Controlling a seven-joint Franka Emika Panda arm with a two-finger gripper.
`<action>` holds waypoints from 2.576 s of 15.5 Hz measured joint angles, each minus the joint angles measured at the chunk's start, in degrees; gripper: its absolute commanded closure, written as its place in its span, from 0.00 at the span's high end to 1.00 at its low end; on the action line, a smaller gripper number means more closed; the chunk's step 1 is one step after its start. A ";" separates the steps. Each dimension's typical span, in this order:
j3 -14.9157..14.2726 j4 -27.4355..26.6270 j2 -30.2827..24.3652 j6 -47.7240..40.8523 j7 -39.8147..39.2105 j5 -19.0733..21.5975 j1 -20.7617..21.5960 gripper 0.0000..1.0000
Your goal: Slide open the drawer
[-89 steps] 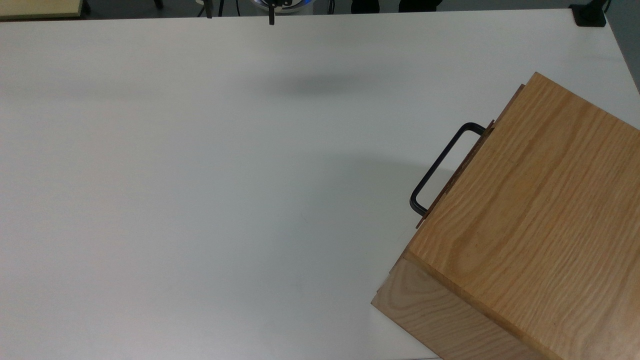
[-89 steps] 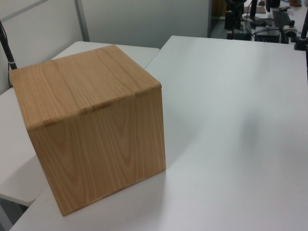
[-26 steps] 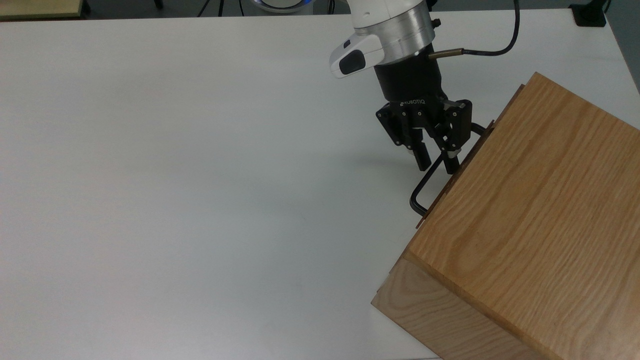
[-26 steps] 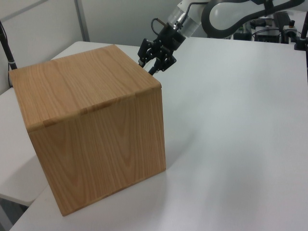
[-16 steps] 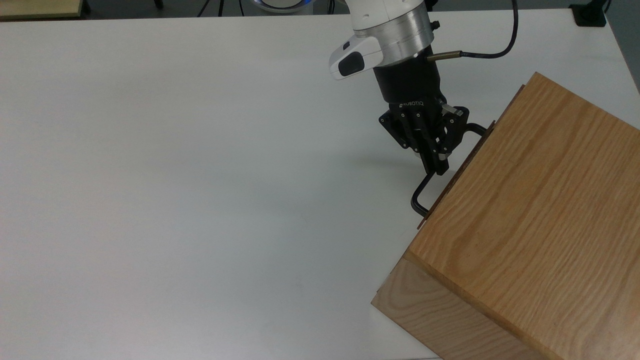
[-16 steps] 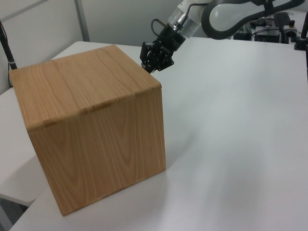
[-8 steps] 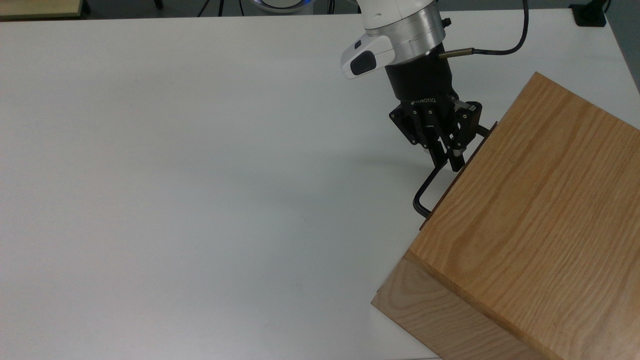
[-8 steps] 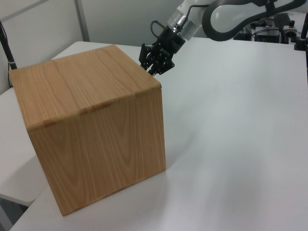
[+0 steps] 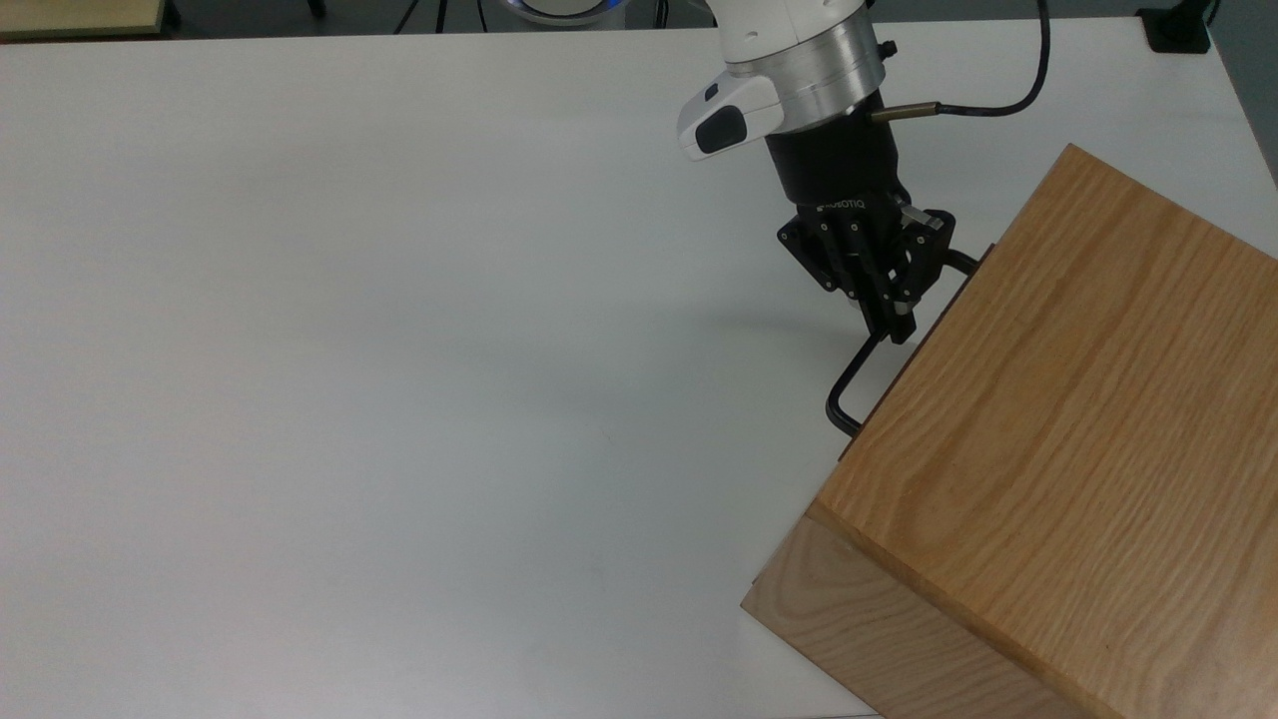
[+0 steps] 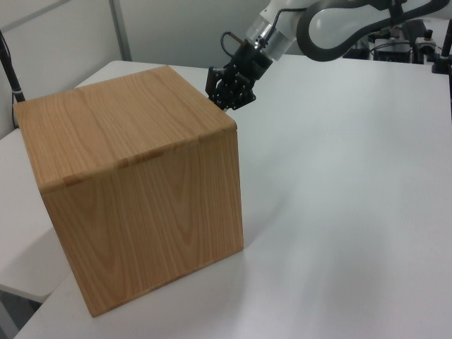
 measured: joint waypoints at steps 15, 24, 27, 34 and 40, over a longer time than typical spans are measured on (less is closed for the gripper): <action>0.54 -14.27 -13.47 -7.23 -0.38 0.00 -7.14 0.14; 0.52 -17.03 -19.96 -23.51 -2.41 0.00 -15.64 0.49; 0.34 -16.92 -20.67 -24.36 -1.70 0.01 -16.90 1.00; -0.42 -10.28 -22.33 -34.64 -0.69 -0.40 -19.10 1.00; -0.79 -2.74 -22.93 -52.56 -5.69 -15.96 -20.91 1.00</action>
